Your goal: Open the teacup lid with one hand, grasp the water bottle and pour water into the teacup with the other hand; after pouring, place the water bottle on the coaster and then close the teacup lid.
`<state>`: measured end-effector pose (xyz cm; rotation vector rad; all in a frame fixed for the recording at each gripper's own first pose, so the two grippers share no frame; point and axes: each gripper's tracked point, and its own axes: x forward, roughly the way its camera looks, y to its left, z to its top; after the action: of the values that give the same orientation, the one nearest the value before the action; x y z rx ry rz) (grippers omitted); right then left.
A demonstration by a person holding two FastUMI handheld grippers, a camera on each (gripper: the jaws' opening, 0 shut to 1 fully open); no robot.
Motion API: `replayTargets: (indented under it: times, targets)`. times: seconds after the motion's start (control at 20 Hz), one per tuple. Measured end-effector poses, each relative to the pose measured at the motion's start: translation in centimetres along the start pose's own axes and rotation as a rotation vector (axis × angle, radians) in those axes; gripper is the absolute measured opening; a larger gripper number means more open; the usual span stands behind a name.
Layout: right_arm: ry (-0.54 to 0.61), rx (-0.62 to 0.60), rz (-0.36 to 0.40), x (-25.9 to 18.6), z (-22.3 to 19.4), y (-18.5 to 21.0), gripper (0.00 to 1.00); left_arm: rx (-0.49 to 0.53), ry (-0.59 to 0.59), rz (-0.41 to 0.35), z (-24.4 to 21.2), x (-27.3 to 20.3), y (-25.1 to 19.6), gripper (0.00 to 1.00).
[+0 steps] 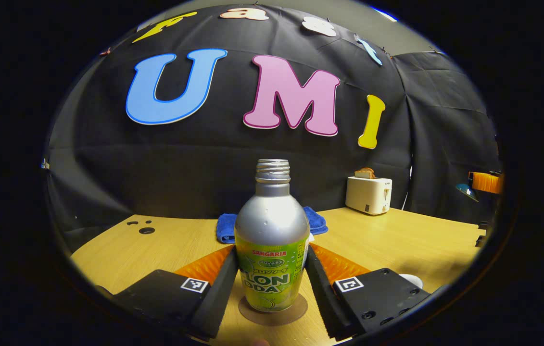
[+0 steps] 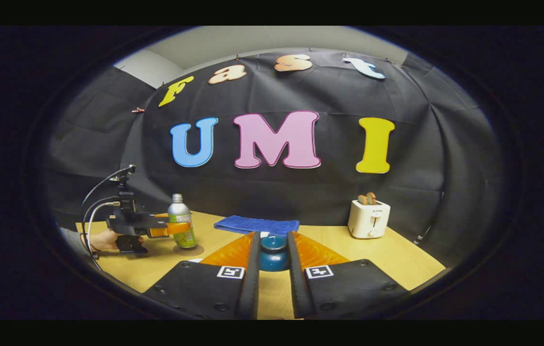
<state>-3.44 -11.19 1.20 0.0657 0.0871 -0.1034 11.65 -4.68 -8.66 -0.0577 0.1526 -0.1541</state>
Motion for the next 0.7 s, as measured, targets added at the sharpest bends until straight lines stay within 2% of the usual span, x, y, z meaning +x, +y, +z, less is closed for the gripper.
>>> replayTargets:
  times: [0.15,0.2,0.25,0.3,0.5,0.55,0.6,0.7]
  targets:
    - [0.000,0.003,-0.002,0.0,0.0,-0.2,0.31,-0.024,0.004,0.003,-0.7,0.3,0.3,0.81]
    - [-0.001,0.003,-0.003,0.0,0.0,-0.2,0.27,-0.025,0.005,0.006,-0.9,0.4,0.5,0.81]
    - [-0.002,0.003,-0.004,0.0,0.0,-0.2,0.31,-0.023,0.008,0.010,-1.0,0.4,0.6,0.81]
    - [-0.003,0.003,-0.003,0.0,0.0,-0.1,0.27,-0.020,0.011,0.013,-1.2,0.5,0.6,0.81]
    - [-0.001,0.002,-0.001,0.0,0.0,-0.1,0.27,-0.006,0.016,0.025,-1.4,0.5,0.7,0.83]
    - [0.001,0.003,0.001,0.0,-0.1,-0.1,0.31,-0.007,0.020,0.028,-1.5,0.4,0.6,0.83]
    - [0.001,0.004,0.001,0.0,-0.1,0.0,0.27,-0.009,0.021,0.030,-1.5,0.4,0.7,0.84]
    - [0.003,0.007,0.004,0.1,-0.3,0.1,0.27,-0.017,0.026,0.024,-1.6,0.1,0.4,0.84]
